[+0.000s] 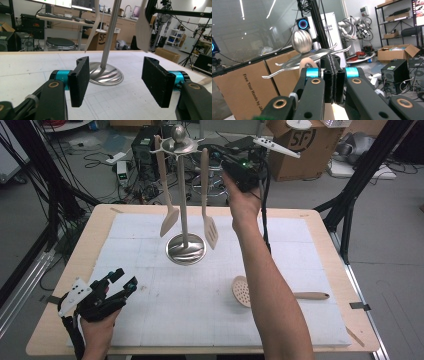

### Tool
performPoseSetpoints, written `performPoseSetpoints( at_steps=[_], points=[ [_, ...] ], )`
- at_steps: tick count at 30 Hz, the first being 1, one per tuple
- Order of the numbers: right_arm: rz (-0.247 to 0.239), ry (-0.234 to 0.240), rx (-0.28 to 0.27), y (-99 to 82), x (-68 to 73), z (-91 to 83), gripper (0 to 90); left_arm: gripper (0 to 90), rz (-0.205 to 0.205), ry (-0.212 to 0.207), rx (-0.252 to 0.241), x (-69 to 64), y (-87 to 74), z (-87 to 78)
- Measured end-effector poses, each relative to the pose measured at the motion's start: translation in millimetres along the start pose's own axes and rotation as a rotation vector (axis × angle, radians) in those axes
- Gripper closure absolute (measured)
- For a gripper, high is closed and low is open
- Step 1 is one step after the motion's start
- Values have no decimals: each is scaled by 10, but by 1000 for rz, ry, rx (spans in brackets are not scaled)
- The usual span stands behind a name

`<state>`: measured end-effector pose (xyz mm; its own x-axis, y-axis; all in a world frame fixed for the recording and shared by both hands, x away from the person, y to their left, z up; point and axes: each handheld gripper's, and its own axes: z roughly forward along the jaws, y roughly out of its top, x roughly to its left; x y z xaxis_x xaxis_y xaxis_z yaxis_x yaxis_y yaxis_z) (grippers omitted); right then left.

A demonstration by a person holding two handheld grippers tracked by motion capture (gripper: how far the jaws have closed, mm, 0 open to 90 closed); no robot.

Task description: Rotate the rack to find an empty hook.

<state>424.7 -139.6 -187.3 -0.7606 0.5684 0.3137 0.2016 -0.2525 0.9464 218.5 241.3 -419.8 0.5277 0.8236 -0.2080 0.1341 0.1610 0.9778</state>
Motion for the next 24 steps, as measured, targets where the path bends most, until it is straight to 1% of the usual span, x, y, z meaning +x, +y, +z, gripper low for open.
performPoseSetpoints(
  at_steps=[2, 9, 14, 17, 18, 24],
  points=[
    [-2, -1, 0, 3, 12, -3, 900, 398, 0, 1, 0, 0, 2, -7],
    [-54, -9, 17, 5, 119, 10, 900, 399, 7, 1, 6, -10, 2, -2],
    [-104, -2, 36, -3, 234, 28, 900, 399, 8, 1, 6, -9, 1, -2],
    [-124, 4, 42, -17, 314, 48, 900, 399, 4, 3, 3, -9, 2, -5],
    [-137, -2, 47, -20, 339, 53, 900, 398, 4, 2, 2, -8, 2, -5],
    [-142, 14, 52, -41, 436, 122, 900, 399, -1, 10, -4, 5, 10, -25]
  ],
)
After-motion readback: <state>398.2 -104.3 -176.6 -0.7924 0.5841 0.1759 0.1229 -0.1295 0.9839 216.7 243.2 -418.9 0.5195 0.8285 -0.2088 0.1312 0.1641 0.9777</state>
